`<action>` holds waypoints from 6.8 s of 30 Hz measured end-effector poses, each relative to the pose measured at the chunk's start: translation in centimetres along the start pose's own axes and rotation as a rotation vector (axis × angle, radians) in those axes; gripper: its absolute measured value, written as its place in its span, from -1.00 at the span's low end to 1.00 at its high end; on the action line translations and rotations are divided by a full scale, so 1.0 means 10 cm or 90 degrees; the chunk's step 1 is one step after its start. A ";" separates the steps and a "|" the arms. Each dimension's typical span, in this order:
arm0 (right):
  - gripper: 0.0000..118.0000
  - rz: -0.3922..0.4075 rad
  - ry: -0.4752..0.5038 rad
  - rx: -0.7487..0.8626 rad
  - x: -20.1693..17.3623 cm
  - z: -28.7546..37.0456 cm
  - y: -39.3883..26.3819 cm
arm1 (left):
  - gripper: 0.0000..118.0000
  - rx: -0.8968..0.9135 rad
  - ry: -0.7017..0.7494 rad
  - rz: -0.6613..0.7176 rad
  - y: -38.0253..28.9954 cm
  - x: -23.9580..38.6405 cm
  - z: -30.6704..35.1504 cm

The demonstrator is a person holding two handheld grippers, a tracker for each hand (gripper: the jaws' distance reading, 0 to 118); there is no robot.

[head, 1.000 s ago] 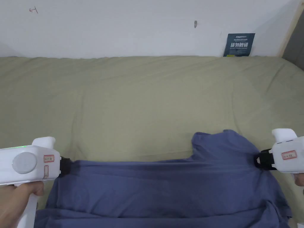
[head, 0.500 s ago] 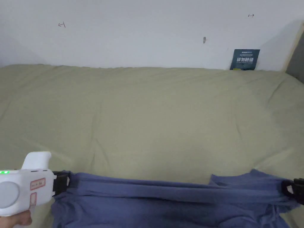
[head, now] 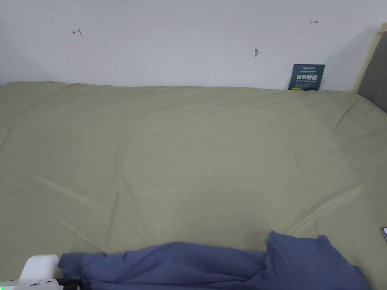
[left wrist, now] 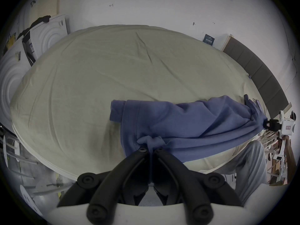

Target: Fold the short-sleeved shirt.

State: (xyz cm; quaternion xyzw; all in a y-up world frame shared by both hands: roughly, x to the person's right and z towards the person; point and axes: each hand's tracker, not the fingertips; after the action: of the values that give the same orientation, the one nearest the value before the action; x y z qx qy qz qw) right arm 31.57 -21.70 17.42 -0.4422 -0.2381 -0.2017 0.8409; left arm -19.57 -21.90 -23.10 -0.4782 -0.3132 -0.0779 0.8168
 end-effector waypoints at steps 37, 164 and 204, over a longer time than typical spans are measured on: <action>-1.00 0.090 -0.213 0.456 -1.96 1.25 -0.06 | -1.00 0.041 -0.154 0.190 0.29 -0.77 0.37; -1.00 -0.002 -0.038 0.301 -1.78 0.89 0.09 | 0.72 -0.170 -0.448 0.130 0.64 0.74 -0.99; -1.00 0.054 0.058 0.347 -1.91 1.06 0.14 | -0.82 -0.094 -0.108 0.013 1.11 1.36 0.61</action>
State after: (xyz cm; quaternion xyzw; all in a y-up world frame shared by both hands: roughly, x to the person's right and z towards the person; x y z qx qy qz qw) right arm 14.61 -9.59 10.79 -0.2000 -0.2270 -0.1142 0.9463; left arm -6.73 -8.65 -21.12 -0.5453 -0.3698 -0.0517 0.7505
